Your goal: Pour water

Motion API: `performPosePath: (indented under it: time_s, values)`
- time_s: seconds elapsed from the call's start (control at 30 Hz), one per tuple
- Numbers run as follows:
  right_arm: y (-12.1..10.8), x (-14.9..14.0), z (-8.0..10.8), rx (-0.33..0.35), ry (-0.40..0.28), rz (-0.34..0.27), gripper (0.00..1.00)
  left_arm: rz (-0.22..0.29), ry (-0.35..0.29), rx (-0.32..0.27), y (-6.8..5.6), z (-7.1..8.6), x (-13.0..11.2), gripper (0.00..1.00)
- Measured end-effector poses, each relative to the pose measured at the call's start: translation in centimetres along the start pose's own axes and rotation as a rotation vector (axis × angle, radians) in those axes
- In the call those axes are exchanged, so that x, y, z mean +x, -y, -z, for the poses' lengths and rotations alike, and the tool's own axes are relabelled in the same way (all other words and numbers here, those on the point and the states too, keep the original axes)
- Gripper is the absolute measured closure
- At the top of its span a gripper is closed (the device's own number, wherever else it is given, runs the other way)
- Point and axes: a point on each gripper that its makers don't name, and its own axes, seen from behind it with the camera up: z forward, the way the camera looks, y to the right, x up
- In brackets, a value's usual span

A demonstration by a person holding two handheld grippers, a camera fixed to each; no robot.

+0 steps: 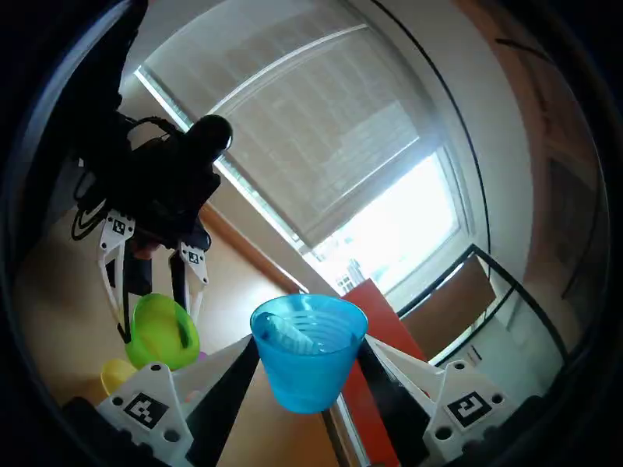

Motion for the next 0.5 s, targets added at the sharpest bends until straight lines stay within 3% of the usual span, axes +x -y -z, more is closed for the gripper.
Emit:
performPosePath:
  time_s: [0.5]
  values:
    - [0.17, 0.39, -0.01, 0.003, 0.012, 0.074, 0.12, -0.005, -0.004, 0.006, 0.16, 0.20, 0.36, 0.16]
